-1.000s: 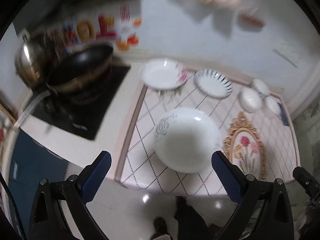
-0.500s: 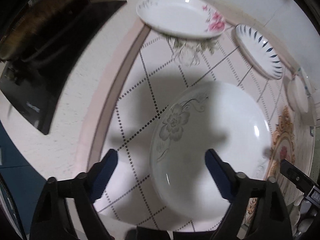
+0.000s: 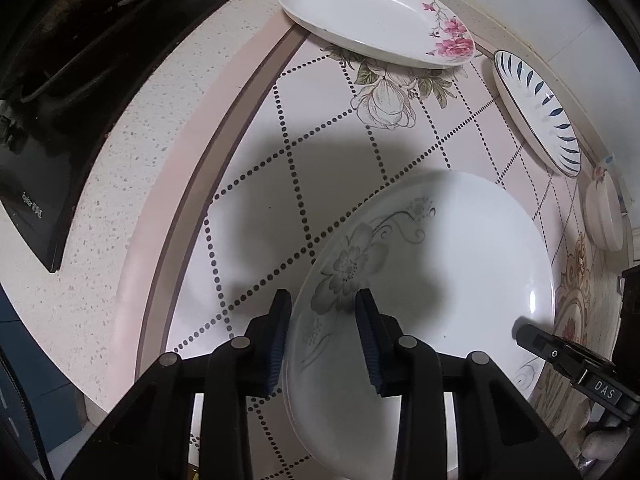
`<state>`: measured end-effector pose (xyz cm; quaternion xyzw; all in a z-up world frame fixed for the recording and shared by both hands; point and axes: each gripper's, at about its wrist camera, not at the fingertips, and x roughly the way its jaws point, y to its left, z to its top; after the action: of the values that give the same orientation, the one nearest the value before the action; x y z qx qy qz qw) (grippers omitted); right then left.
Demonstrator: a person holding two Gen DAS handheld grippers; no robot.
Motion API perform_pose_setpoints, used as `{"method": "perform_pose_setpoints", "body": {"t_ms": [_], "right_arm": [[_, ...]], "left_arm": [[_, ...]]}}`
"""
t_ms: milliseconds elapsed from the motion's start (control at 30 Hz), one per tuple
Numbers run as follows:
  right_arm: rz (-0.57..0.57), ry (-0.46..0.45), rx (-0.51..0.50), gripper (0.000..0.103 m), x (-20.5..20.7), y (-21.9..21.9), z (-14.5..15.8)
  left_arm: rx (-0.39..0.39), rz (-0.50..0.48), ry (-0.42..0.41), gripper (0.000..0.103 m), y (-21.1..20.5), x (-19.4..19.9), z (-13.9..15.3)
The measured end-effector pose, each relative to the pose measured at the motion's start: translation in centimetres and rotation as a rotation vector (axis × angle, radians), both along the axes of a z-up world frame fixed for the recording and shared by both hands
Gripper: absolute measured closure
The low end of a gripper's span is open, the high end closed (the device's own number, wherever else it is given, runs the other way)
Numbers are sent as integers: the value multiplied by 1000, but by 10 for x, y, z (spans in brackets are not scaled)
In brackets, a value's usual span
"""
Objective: Organize plates and bowls
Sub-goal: 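Grasp the rim of the large grey-floral white plate with both grippers, then lift the grey-floral plate with both grippers toward the pink-flowered plate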
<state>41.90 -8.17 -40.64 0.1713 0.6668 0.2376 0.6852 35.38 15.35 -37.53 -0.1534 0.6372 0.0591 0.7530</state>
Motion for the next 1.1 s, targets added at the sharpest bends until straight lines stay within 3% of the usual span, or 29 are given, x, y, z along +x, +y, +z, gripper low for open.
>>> {"method": "perform_pose_setpoints", "body": {"t_ms": [267,600,1100], "right_arm": [[41,-11,-23,86,0,-7,7],[-44,-31,-26,86,-9,-64,30],[-168,-23,-79,86,-29,-164,37]], "left_arm": [[3,-27,-28,72,-16,1,17],[-13,-114,-65,72,-67,6,36],[-28,-252,-40,72,-159,25,21]]}}
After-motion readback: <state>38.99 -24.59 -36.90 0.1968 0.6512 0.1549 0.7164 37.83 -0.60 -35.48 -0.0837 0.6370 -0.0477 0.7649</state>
